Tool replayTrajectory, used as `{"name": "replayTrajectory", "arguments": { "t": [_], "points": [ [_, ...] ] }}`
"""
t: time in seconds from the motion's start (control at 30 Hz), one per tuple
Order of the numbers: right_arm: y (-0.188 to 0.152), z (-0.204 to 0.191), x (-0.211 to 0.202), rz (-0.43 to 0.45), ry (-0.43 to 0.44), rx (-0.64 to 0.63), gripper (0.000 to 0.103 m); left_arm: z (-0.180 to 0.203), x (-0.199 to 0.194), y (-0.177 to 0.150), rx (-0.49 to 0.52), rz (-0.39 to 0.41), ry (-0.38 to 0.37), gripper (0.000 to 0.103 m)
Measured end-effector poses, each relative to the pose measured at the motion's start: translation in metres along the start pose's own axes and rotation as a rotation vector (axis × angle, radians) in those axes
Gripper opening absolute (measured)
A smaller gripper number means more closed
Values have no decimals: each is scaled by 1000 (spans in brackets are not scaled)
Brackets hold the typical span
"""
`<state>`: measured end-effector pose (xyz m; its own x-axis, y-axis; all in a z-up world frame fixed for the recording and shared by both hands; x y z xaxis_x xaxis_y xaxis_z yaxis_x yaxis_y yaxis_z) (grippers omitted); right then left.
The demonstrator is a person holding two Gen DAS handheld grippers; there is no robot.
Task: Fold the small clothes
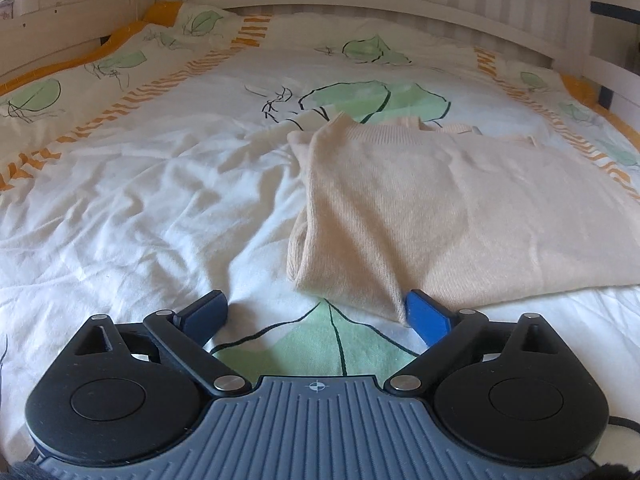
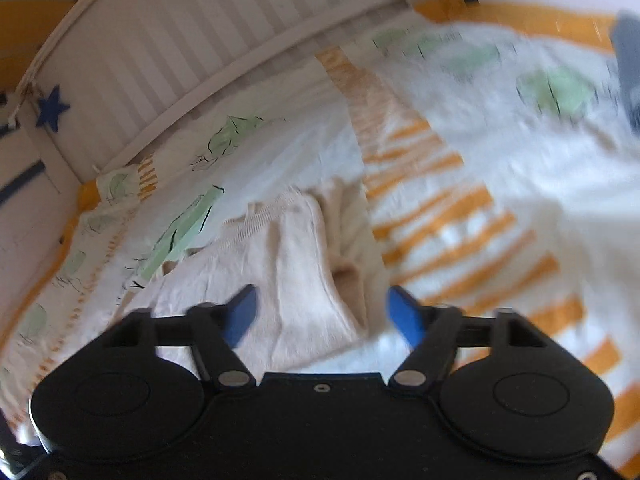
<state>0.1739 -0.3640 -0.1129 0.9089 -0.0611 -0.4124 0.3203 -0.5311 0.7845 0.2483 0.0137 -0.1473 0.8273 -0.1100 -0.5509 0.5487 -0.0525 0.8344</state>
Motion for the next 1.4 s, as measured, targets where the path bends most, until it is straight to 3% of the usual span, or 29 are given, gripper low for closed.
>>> {"name": "replayTrajectory", "arguments": {
  "t": [0.13, 0.27, 0.43, 0.5, 0.73, 0.93, 1.2, 1.4],
  "points": [
    [13, -14, 23, -22, -17, -152, 85, 1, 1, 1, 1, 0, 0, 98],
    [9, -25, 56, -111, 6, -257, 86, 1, 1, -1, 0, 1, -1, 102],
    [-6, -13, 89, -262, 30, -207, 94, 0, 1, -2, 3, -2, 0, 102],
    [-10, -8, 96, -301, 69, -160, 103, 0, 1, -2, 5, -1, 2, 102],
    [-15, -18, 105, -341, 113, -266, 103, 1, 3, -3, 15, -1, 9, 103],
    [-21, -25, 108, -294, 113, -365, 103, 1, 2, -2, 16, -12, 17, 103],
    [-19, -27, 111, -352, 98, -399, 103, 6, -8, 10, -65, -131, 62, 100],
    [-19, -28, 112, -386, 100, -414, 103, 20, -33, 49, -170, -55, 70, 100]
  ]
}}
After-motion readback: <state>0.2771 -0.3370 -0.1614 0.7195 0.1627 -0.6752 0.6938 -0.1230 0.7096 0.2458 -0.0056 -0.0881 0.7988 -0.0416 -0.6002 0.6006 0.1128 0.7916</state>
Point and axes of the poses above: each gripper's, at about its wrist camera, not at the fingertips, and x roughly the way its jaws point, z to its right, y to its top, the point moved 10 cm from there along x, roughly the way its jaws point, and after that the axes turned 6 degrees about z, right-handed, at the moved point
